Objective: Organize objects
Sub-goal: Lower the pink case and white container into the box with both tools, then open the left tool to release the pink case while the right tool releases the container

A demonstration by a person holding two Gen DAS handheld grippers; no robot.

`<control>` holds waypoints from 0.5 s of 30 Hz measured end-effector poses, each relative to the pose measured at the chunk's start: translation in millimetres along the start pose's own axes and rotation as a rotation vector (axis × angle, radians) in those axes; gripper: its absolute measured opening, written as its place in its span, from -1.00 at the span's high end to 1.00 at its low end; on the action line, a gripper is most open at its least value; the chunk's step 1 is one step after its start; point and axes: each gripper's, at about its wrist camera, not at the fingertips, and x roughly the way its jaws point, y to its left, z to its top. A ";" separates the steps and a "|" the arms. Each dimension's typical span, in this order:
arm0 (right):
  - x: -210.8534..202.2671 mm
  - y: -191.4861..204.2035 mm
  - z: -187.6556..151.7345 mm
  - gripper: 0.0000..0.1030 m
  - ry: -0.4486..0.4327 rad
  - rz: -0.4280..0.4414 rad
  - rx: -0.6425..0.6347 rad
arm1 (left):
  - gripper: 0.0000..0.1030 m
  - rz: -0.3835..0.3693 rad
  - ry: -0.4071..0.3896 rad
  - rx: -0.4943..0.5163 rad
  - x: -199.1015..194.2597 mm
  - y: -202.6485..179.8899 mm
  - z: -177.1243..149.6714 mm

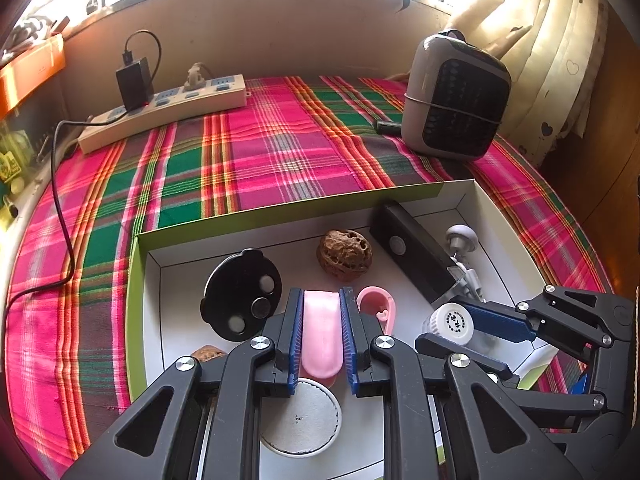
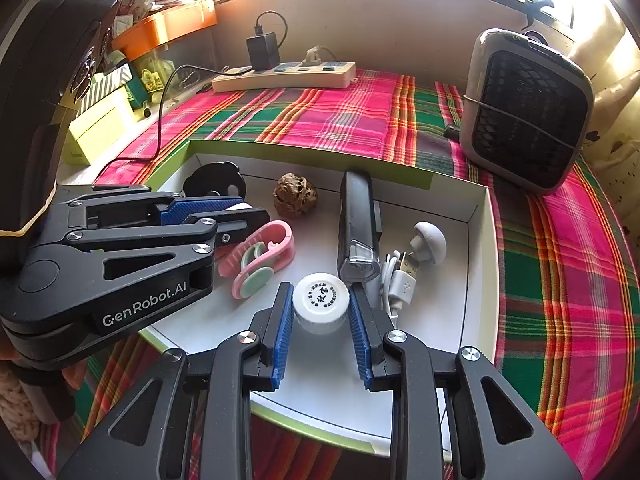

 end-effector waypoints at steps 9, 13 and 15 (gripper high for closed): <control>-0.3 0.8 -0.9 0.44 0.000 -0.009 0.004 | 0.56 0.003 0.003 -0.002 0.3 0.6 -0.7; -0.4 0.3 -1.8 0.44 0.002 -0.010 0.005 | 0.52 0.005 0.008 -0.003 0.6 0.7 -1.3; -0.1 0.1 -2.0 0.44 0.002 -0.009 0.006 | 0.49 0.006 0.010 -0.004 0.7 1.4 -2.0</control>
